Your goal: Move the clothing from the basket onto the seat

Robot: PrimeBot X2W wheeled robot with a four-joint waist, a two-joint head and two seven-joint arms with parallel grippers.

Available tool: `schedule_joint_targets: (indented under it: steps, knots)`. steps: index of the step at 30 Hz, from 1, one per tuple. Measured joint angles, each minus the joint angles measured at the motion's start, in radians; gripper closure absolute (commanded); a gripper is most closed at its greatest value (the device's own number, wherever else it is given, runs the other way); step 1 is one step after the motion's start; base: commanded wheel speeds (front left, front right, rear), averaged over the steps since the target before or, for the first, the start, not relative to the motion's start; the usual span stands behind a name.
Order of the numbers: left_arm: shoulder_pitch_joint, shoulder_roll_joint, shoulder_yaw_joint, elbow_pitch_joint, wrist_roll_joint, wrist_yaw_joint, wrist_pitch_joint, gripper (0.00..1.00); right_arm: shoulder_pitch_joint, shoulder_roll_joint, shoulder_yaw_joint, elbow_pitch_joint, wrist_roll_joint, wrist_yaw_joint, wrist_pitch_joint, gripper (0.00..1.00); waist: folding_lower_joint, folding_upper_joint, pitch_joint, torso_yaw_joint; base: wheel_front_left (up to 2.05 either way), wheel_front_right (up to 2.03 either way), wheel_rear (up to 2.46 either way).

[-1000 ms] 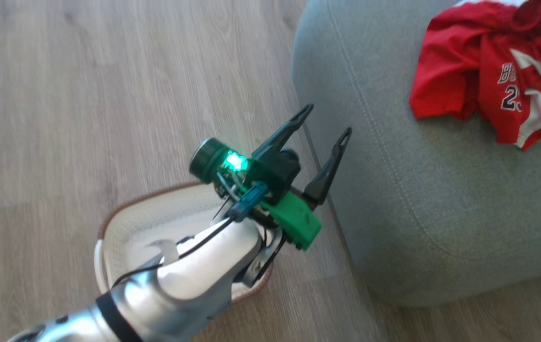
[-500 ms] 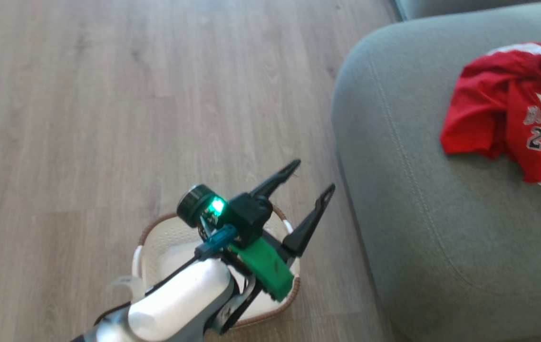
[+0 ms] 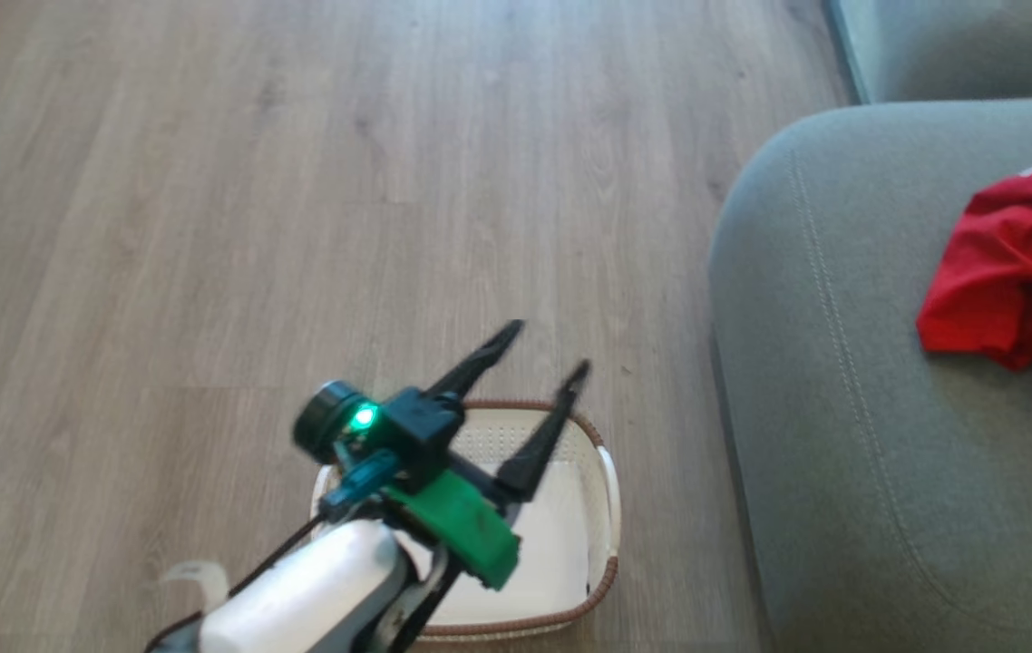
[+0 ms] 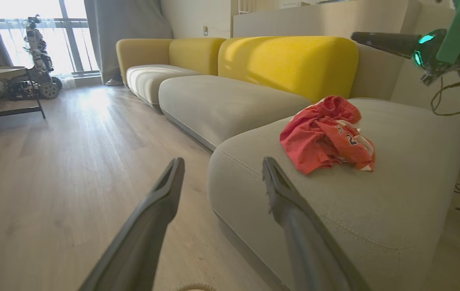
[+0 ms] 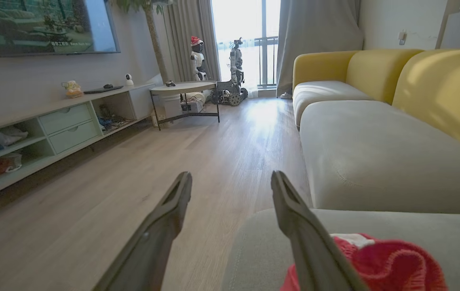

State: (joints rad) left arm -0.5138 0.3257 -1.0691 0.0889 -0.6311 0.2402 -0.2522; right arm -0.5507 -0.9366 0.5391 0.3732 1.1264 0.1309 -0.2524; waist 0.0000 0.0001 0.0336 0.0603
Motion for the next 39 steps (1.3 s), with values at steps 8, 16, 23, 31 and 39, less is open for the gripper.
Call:
schedule_joint_targets:
  steps: [8, 16, 23, 31, 39]
  knots:
    - [0.104, 0.051, 0.107, -0.053, 0.012, 0.070, 0.000, 0.00, 0.397, 0.319, -0.466, -0.204, -0.328, 0.000, 0.000, 0.00, 0.0000, 0.0000, -0.030, 0.048, 0.00, 0.00, 0.00]
    - [0.206, 0.067, 0.220, -0.085, 0.027, 0.114, 0.000, 0.00, 0.565, 0.528, -0.597, -0.341, -0.498, 0.000, 0.000, 0.00, 0.0000, 0.0000, -0.045, 0.062, 0.00, 0.00, 0.00]
    - [0.284, 0.067, 0.291, -0.091, 0.047, 0.130, 0.000, 0.00, 0.588, 0.611, -0.622, -0.391, -0.556, 0.000, 0.000, 0.00, 0.0000, 0.0000, -0.045, 0.066, 0.00, 0.00, 0.00]
    - [0.381, 0.026, 0.414, -0.083, 0.098, 0.110, 0.000, 0.00, 0.639, 0.664, -0.618, -0.417, -0.610, 0.000, 0.000, 0.00, 0.0000, 0.0000, -0.038, 0.062, 0.00, 0.00, 0.00]
    - [0.464, -0.033, 0.531, -0.052, 0.183, 0.065, 0.000, 0.00, 0.653, 0.707, -0.614, -0.420, -0.635, 0.000, 0.000, 0.00, 0.0000, 0.0000, -0.041, 0.048, 0.00, 0.00, 0.00]
